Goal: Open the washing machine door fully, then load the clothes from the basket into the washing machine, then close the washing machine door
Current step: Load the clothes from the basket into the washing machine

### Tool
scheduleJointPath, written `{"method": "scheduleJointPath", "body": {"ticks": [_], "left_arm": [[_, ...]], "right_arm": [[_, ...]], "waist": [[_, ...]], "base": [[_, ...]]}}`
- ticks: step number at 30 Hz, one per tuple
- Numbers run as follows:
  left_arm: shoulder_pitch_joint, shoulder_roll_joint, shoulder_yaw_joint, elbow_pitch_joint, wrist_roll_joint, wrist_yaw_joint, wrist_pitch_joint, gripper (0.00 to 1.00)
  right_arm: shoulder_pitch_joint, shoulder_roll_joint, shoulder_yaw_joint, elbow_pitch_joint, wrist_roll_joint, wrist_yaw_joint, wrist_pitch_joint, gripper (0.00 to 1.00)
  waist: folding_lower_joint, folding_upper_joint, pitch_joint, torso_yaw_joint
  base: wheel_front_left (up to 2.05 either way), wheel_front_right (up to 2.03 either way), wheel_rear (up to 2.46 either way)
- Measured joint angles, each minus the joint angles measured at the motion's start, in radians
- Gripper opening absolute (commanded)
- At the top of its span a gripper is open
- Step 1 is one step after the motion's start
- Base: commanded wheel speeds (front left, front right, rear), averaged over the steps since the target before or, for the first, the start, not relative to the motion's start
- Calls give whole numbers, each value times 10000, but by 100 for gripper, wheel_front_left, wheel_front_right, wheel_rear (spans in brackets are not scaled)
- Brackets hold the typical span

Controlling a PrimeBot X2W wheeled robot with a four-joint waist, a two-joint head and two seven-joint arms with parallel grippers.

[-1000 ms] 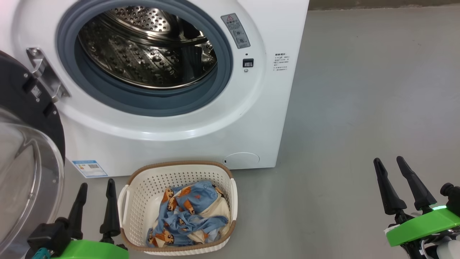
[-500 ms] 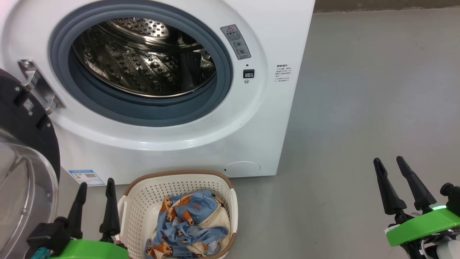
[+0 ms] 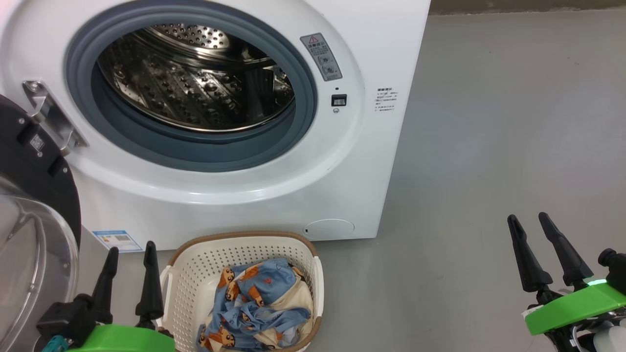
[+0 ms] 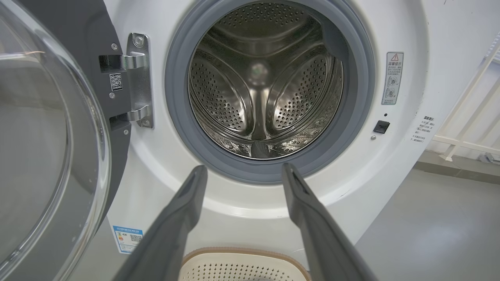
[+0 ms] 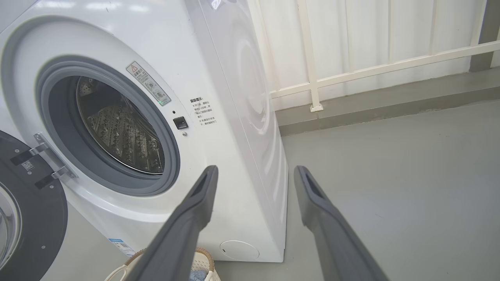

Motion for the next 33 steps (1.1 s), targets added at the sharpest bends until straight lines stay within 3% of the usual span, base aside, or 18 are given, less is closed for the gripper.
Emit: {"method": "scheduleJointPath", "body": {"ticks": [33], "left_arm": [[-12,-111,59,102,265,-163,0,100]], "right_arm": [[-44,-46,176,48,13,0,0,100]], "waist": [[0,0,65,-6]], "base": [[0,0,0]]}}
